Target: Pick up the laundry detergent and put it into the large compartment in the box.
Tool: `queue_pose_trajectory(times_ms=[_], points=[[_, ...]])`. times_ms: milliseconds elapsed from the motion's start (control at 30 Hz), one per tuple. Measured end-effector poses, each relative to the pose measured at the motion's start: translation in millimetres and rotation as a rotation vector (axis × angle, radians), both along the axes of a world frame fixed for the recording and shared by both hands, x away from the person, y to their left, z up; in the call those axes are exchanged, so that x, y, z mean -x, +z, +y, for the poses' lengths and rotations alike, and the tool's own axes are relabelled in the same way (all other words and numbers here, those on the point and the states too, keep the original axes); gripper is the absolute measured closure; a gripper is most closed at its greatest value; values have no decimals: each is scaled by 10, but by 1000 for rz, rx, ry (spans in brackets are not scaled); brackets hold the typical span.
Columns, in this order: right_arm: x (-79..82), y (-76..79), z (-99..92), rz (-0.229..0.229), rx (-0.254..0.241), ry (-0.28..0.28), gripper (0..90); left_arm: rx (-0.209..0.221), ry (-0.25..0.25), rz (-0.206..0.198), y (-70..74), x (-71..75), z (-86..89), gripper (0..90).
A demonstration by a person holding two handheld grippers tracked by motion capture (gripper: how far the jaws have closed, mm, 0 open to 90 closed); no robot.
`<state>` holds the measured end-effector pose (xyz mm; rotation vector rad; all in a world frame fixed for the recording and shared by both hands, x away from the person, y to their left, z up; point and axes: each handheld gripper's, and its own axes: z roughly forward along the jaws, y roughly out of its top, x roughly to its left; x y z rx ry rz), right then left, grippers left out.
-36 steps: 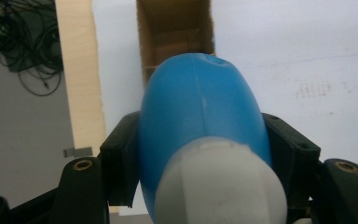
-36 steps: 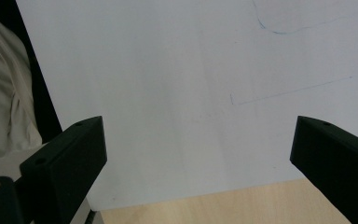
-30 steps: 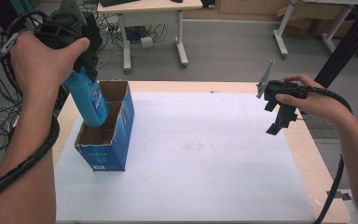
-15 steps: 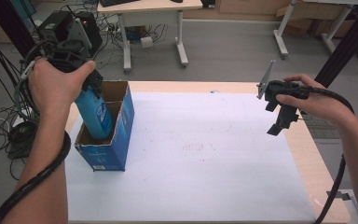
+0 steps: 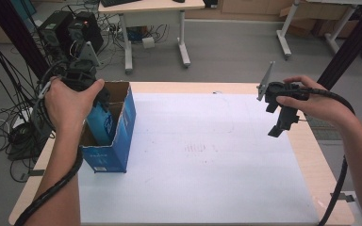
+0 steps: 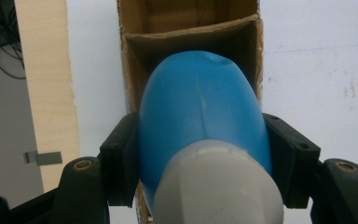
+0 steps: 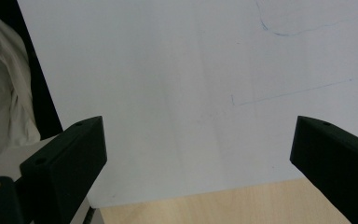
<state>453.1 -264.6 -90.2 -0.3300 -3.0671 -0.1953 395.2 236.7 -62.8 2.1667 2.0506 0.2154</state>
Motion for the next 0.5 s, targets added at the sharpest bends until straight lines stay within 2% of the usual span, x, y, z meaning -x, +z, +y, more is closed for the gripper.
queue_pose_trajectory(times_ms=[133, 500], points=[[-13, -7, 19, 1, 2, 4, 36, 8, -3, 12, -94, -24, 9, 372], [-35, -43, 22, 4, 5, 1, 36, 9, 16, 9, -299, -22, 10, 372]])
